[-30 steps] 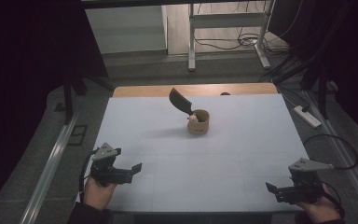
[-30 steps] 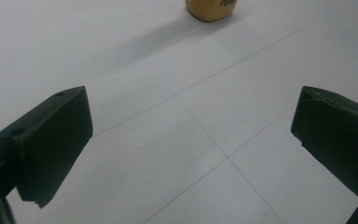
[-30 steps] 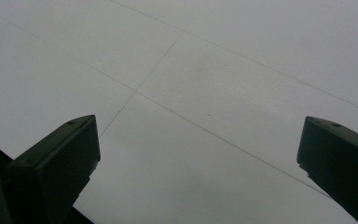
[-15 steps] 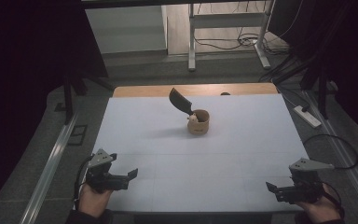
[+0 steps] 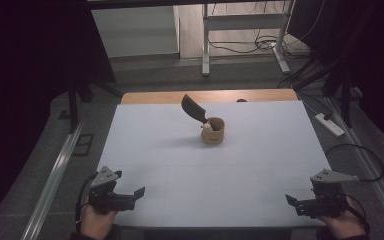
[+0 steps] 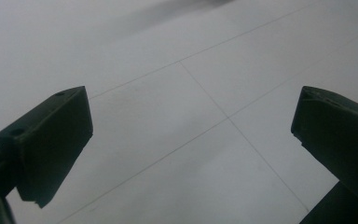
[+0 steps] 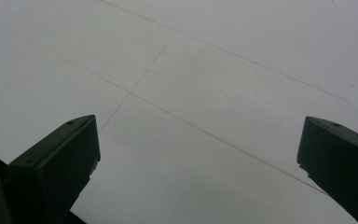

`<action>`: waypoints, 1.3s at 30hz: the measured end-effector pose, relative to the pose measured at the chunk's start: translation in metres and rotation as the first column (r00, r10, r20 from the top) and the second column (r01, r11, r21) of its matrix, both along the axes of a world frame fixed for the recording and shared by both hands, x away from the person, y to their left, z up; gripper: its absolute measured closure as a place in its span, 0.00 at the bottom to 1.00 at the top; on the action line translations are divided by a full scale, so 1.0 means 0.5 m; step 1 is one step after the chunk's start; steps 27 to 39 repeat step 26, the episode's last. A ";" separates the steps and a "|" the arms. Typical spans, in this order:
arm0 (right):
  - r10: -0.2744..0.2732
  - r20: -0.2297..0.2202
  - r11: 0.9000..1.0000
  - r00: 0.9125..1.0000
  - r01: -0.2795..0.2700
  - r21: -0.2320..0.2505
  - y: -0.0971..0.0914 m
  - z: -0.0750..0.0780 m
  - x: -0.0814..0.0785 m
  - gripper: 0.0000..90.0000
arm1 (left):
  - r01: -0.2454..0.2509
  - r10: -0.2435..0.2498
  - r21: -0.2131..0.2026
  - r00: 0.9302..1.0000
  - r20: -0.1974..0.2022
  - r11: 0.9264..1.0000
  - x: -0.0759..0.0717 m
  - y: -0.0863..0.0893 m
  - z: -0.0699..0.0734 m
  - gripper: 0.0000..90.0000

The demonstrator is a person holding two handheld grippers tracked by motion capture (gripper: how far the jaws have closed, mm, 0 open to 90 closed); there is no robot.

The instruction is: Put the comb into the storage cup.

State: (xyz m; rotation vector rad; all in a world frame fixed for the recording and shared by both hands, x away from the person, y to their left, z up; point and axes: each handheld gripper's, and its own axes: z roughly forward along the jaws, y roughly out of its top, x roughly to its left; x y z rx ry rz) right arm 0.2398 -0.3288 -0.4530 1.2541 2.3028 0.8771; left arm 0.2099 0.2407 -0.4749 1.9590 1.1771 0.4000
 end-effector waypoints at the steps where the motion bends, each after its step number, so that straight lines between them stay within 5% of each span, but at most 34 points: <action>1: 0.000 0.000 1.000 1.000 0.000 0.000 0.000 0.000 0.000 0.00 | -0.001 0.001 0.005 1.000 0.000 1.000 -0.002 0.000 -0.001 0.00; 20: -0.014 0.002 1.000 1.000 0.014 -0.004 0.000 0.001 0.000 0.00 | -0.026 0.028 0.063 0.999 -0.022 0.998 -0.021 -0.003 -0.005 0.00; 39: -0.014 -0.001 1.000 1.000 0.014 -0.009 0.000 -0.001 0.001 0.00 | -0.040 0.042 0.049 0.998 -0.046 0.998 -0.016 0.000 -0.006 0.00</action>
